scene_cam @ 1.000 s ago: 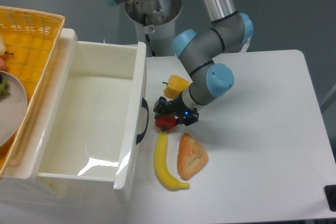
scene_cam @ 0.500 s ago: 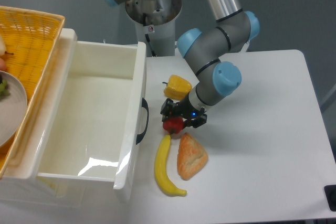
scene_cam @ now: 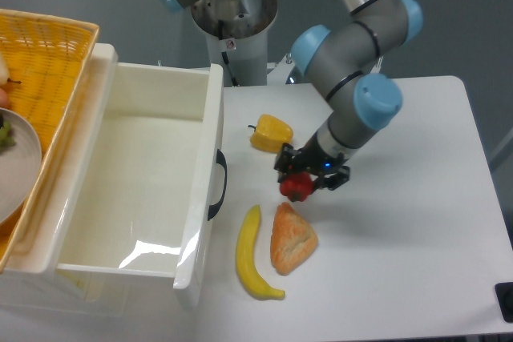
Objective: Pick up the red pepper
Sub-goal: 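Lift the red pepper and carry it away from the banana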
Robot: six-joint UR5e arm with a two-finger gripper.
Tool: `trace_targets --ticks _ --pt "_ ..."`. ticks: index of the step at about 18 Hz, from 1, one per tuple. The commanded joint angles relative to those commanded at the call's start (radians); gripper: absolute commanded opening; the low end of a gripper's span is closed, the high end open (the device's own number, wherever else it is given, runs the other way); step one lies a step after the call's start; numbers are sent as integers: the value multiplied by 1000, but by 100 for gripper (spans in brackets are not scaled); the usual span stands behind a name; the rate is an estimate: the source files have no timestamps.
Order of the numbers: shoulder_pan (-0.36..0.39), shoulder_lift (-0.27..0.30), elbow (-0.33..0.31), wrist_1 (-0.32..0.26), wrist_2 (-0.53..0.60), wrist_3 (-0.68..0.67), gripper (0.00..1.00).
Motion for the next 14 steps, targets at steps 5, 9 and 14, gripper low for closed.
trace_targets --ticks 5,9,14 --pt "20 -20 60 6 150 115 15" --pt "37 -70 110 21 183 206 15" --pt "26 -130 126 112 305 258 15"
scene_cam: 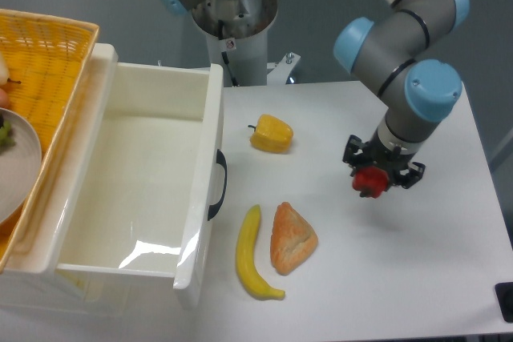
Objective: Pick up the red pepper
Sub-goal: 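Lift the red pepper and carry it away from the banana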
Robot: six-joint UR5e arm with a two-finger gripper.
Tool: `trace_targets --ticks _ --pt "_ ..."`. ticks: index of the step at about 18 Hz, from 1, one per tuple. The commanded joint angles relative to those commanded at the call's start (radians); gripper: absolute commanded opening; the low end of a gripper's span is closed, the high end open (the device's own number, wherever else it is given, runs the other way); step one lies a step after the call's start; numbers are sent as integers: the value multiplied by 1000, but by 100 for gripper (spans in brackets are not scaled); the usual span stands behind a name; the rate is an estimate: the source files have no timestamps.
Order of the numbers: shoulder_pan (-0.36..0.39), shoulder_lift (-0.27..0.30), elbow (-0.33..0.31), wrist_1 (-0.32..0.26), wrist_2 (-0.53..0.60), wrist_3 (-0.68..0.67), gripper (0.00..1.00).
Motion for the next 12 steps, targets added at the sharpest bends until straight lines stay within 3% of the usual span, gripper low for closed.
trace_targets --ticks 3,12 --pt "2 -34 41 23 2 67 15" --pt "6 -51 45 23 32 167 15"
